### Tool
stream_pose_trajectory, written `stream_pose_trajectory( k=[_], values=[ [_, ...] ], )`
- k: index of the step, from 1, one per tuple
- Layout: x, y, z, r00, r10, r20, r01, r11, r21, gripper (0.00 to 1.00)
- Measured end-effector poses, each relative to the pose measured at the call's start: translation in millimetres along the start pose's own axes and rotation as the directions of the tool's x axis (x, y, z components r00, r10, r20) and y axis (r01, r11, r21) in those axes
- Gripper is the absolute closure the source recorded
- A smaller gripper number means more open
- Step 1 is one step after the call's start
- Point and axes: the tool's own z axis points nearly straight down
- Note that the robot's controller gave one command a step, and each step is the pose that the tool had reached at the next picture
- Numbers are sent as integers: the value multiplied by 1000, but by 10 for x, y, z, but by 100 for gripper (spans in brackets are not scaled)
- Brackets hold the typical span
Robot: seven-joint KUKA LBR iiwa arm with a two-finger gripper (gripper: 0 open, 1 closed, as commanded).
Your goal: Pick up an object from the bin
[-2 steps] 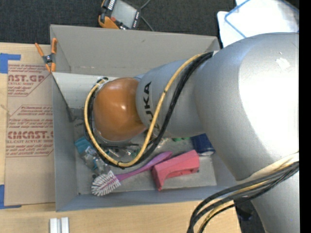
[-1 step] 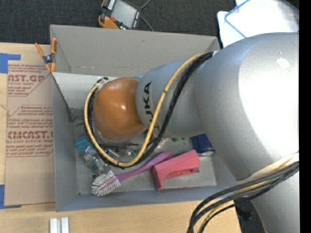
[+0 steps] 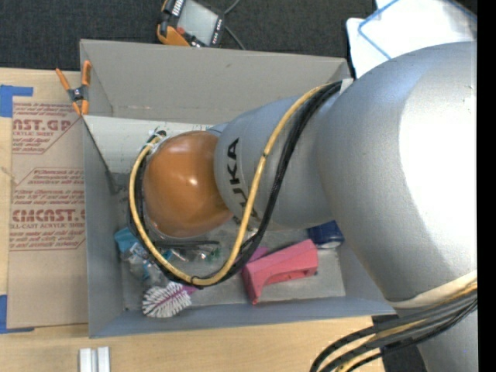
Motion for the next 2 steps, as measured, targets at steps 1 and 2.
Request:
stream_pose_trajectory(
  k=[1, 2],
  values=[
    [38, -66, 42, 1000, -4, 3, 4, 1000, -1, 100],
    [81, -193, 196, 998, 60, 3, -60, 998, -1, 100]
  ],
)
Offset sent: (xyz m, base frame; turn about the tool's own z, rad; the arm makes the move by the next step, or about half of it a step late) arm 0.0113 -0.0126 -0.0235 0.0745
